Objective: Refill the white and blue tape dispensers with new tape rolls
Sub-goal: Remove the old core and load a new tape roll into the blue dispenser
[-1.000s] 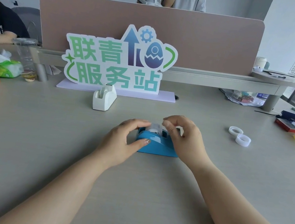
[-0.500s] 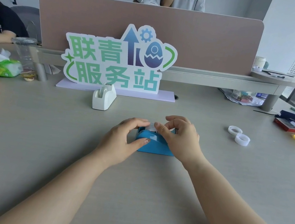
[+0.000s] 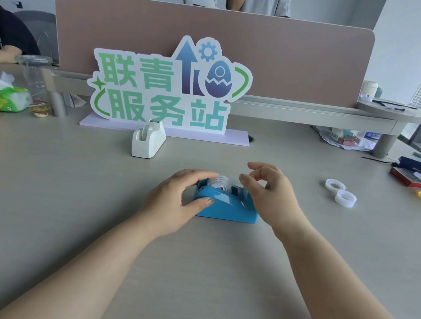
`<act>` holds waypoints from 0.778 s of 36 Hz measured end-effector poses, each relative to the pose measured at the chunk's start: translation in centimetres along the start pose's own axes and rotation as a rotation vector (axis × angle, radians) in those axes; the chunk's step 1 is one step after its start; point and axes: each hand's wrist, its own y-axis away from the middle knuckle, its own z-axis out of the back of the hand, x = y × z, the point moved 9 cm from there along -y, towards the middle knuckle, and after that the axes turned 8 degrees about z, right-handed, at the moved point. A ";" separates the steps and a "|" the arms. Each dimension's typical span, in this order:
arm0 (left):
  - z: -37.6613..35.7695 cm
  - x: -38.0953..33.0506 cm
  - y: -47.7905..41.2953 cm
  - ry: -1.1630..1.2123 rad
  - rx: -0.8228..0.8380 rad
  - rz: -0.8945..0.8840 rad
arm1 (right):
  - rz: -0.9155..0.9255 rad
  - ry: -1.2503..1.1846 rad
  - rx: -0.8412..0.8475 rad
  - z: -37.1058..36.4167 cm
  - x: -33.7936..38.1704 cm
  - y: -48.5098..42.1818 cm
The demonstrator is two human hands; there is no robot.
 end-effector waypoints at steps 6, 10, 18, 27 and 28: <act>0.1 0.3 0.0 0.009 -0.009 0.024 | 0.022 0.042 0.029 0.6 -0.1 -0.3; 0.2 0.6 0.0 0.020 -0.008 0.036 | 0.006 0.041 0.036 0.6 -0.6 -0.1; 0.2 0.8 -0.1 0.041 0.006 0.040 | 0.082 0.139 0.007 1.4 -0.4 -0.3; 0.2 0.8 -0.1 0.036 0.013 0.055 | 0.072 0.128 -0.015 2.9 -0.8 -0.3; 0.2 0.8 -0.1 0.038 0.014 0.056 | 0.064 0.122 -0.012 2.9 -0.8 -0.2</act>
